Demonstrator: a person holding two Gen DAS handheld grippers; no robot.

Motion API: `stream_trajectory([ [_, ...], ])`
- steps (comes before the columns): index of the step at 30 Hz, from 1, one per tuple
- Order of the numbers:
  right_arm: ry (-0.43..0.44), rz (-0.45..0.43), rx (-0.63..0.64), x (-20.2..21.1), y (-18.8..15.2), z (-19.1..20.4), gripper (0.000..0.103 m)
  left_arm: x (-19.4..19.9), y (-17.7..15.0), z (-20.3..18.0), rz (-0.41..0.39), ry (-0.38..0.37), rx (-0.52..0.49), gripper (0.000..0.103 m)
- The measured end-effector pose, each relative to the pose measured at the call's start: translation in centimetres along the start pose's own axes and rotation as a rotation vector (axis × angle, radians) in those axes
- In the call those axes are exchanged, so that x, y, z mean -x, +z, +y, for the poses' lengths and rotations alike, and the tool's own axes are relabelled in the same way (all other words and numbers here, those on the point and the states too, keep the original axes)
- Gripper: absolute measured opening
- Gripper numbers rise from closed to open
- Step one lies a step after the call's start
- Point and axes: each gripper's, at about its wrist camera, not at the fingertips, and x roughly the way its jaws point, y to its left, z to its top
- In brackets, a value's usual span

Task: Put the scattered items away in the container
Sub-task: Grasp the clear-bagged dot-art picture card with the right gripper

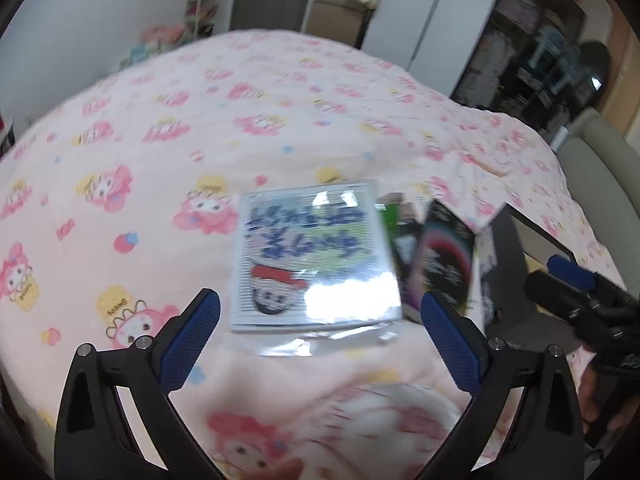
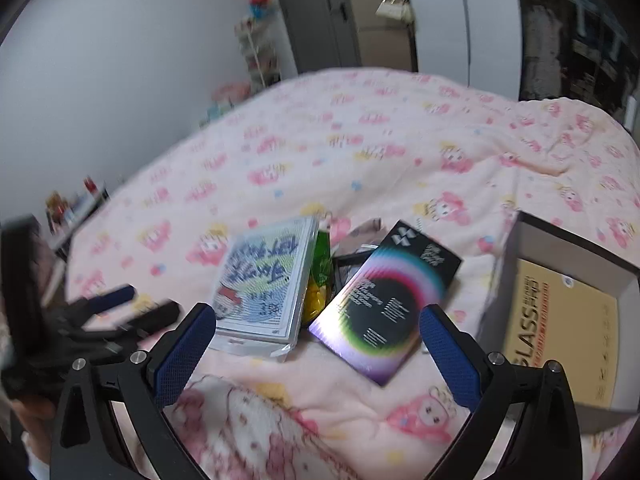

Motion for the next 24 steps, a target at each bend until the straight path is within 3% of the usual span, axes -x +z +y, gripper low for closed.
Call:
stream_trajectory([
  [2,0.022,0.047,0.004,-1.6,0.4,0.4,0.096,-1.7,0.4,2.6,0.038,-0.005,0.076,0.095],
  [5,0.060,0.126,0.007,-4.0,1.3,0.0,0.079,-4.1,0.5,5.4,0.101,-0.053,0.156,0.090],
  [7,0.069,0.174,0.014,-5.6,1.5,-0.2,0.064,-6.0,0.6,6.6,0.134,-0.057,0.176,0.083],
  [9,0.074,0.206,0.029,-7.3,1.3,-0.5,0.058,-7.1,0.6,7.3,0.152,-0.051,0.188,0.073],
  [13,0.087,0.256,0.024,-9.8,1.2,0.1,0.044,-9.7,0.7,8.3,0.193,-0.063,0.211,0.067],
  [22,0.156,0.337,0.012,-14.4,0.6,1.2,0.044,-13.2,0.2,9.1,0.266,-0.122,0.229,0.066],
  [24,0.178,0.350,-0.018,-15.2,0.1,1.3,0.048,-13.6,0.1,9.1,0.284,-0.140,0.226,0.071],
])
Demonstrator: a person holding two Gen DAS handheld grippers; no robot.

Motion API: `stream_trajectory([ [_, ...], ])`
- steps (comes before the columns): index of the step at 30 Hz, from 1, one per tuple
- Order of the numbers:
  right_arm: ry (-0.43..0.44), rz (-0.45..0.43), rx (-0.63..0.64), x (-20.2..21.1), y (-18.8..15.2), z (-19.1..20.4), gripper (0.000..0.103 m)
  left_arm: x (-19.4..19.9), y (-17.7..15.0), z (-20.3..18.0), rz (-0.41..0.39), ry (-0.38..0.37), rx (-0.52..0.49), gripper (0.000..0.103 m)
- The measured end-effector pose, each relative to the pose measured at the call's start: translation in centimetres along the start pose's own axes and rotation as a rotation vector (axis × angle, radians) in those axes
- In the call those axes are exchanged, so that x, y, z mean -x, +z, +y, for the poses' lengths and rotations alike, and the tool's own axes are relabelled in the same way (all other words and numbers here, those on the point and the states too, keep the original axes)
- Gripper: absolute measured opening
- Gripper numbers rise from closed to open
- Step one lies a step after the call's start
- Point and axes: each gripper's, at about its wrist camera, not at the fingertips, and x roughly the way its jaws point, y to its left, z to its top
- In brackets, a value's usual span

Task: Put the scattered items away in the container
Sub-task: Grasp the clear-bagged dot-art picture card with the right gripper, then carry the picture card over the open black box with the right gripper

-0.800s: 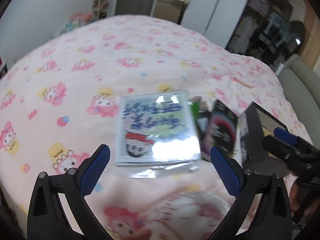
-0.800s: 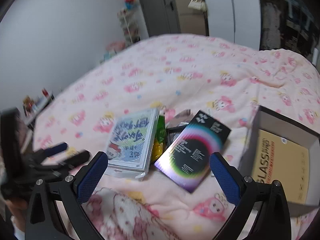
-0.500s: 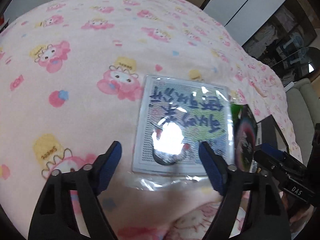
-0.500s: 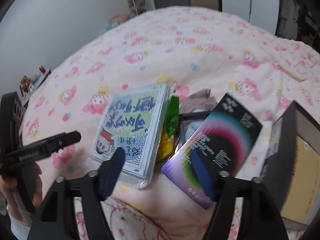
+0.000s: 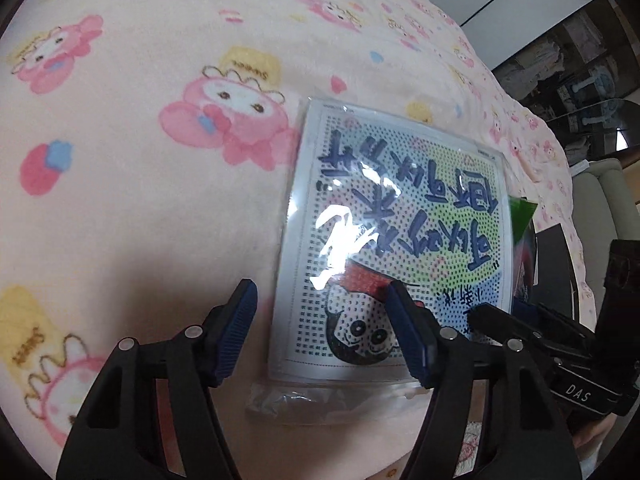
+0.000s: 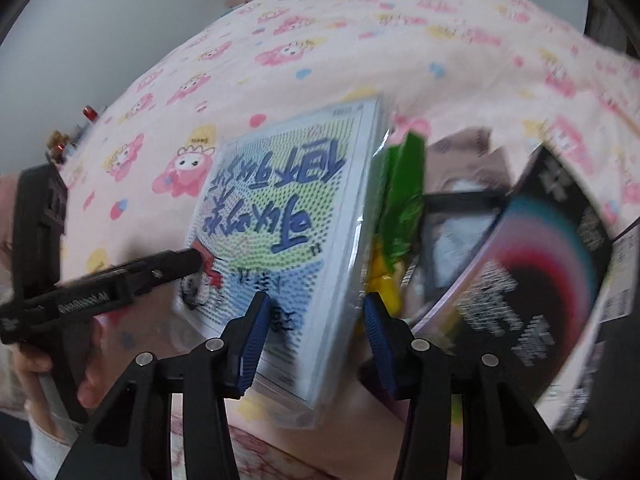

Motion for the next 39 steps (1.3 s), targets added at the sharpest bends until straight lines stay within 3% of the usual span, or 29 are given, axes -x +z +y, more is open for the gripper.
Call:
stream_trajectory([
  [3,-0.007,0.013,0.038,-0.8,0.3,0.8,0.052,-0.4,0.2,-0.2,0.011,-0.044,0.005,0.073],
  [8,-0.003,0.007,0.035,-1.0,0.6,1.1,0.051,-0.3,0.3,-0.9,0.008,-0.002,0.000,0.071],
  [11,0.042,-0.041,0.018,1.5,0.3,0.8,0.049,1.9,0.0,-2.1,-0.014,-0.006,-0.016,0.068],
  [17,0.039,-0.157,0.007,8.7,-1.9,0.4,0.048,6.6,-2.0,-6.0,-0.047,-0.103,-0.082,0.068],
  [29,-0.041,-0.318,-0.098,21.2,-11.8,-5.4,0.048,8.6,-8.7,-18.8,-0.017,-0.236,-0.302,0.068],
  [36,-0.111,-0.384,-0.178,26.4,-16.4,-11.3,0.048,6.5,-11.8,-27.1,0.064,-0.292,-0.415,0.068],
  [39,-0.162,-0.423,-0.203,28.8,-17.5,-14.4,0.048,5.0,-11.7,-31.7,0.091,-0.327,-0.470,0.068],
])
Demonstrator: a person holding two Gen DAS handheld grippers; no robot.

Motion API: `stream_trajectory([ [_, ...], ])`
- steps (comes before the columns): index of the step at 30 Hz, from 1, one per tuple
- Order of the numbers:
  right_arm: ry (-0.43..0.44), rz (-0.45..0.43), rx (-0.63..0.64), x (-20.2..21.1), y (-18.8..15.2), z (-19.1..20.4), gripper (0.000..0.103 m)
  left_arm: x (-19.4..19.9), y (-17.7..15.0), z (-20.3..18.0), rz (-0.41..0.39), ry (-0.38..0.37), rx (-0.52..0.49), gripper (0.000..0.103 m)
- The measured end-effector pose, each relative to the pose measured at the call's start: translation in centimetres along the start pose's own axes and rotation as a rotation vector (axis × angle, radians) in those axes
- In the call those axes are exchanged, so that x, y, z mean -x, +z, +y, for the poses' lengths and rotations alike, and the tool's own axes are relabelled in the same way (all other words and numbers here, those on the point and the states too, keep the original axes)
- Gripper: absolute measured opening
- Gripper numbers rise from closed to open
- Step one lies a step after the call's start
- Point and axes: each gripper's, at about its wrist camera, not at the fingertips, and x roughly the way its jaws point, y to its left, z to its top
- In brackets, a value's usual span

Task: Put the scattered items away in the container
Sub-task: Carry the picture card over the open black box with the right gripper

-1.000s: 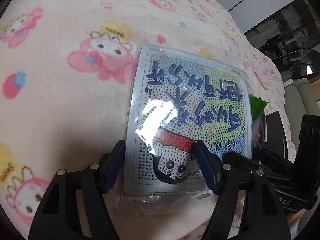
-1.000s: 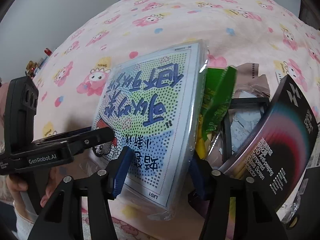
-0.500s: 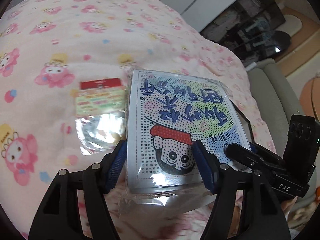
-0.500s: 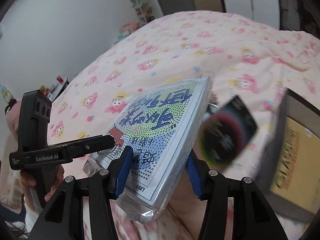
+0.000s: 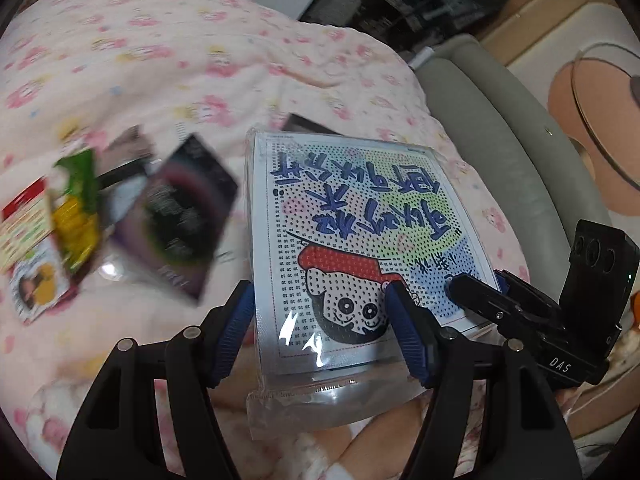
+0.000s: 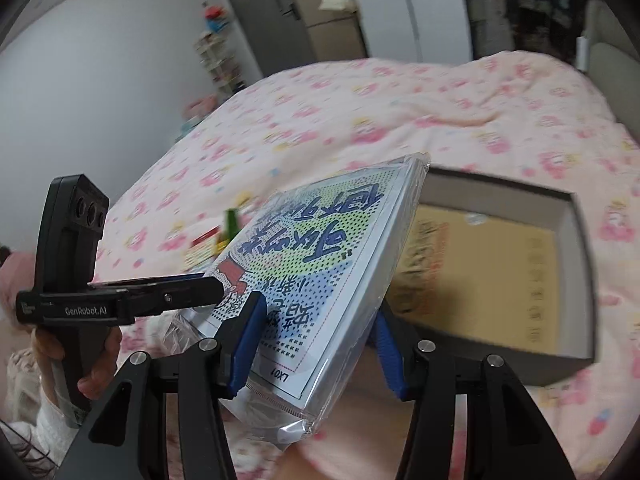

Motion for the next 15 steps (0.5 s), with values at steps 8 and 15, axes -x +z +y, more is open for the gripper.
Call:
stream_trajectory([
  [8,-0.030,0.010,-0.110,0.0,2.8,-11.5,0.049,-9.2,5.7,-6.3,0.091,-0.011,-0.119,0.067],
  [15,0.027,0.039,-0.279,-3.6,2.4,-17.7,0.049,-15.6,7.5,-6.1,0.190,0.011,-0.118,0.067],
])
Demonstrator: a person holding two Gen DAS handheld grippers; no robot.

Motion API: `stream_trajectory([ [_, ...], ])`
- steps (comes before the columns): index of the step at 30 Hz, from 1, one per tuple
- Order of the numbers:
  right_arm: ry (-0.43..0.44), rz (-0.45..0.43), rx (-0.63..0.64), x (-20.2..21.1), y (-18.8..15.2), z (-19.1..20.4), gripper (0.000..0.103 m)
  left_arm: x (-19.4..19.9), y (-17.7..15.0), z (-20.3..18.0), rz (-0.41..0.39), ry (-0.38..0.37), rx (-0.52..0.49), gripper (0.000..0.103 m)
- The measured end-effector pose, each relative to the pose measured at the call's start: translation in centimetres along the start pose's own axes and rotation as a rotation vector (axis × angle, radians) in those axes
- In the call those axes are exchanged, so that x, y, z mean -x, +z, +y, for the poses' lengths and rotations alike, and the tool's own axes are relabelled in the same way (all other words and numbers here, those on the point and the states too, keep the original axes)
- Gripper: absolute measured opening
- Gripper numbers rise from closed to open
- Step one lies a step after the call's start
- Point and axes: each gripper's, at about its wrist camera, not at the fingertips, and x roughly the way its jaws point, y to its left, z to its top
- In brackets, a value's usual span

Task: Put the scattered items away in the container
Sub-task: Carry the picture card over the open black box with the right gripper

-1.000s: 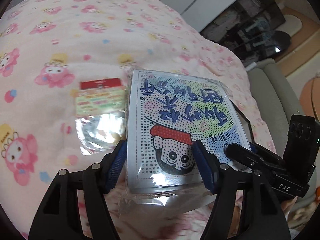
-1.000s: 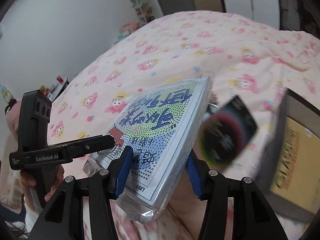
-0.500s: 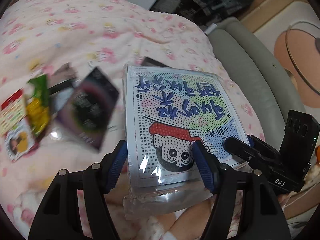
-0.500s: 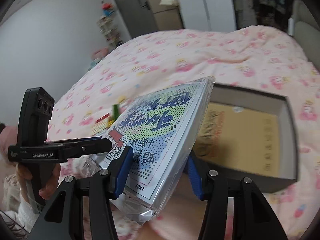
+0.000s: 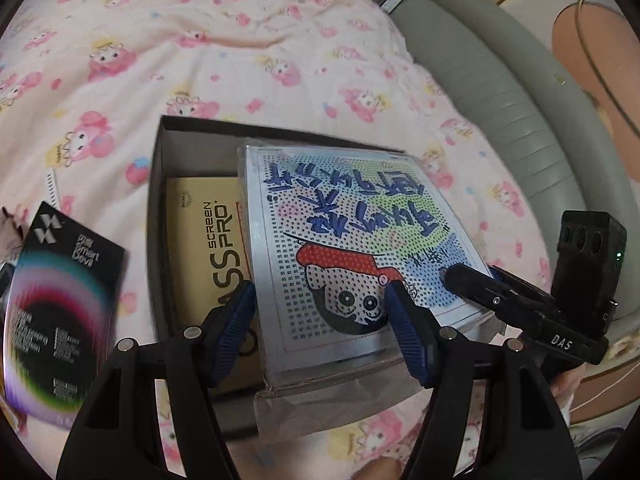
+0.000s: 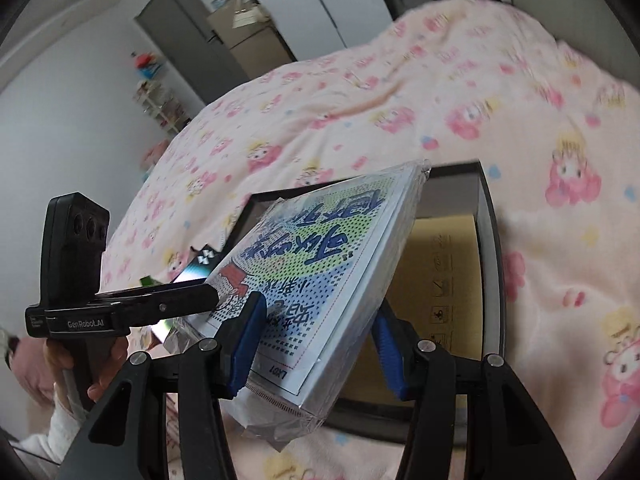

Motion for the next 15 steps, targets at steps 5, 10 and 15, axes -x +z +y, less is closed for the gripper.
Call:
stream_trajectory([
  [5,-0.048,0.077,-0.003,-2.3,-0.5,-1.6,0.049,-3.6,-0.3,0.6,0.074,0.030,0.019,0.068],
  [10,-0.103,0.117,-0.012,-3.4,-0.9,-2.5,0.049,-5.4,-1.1,0.5,0.102,0.053,0.016,0.067],
  [15,-0.111,0.137,-0.021,-4.0,-1.0,-2.6,0.049,-6.0,-1.4,1.0,0.118,0.064,0.025,0.068],
])
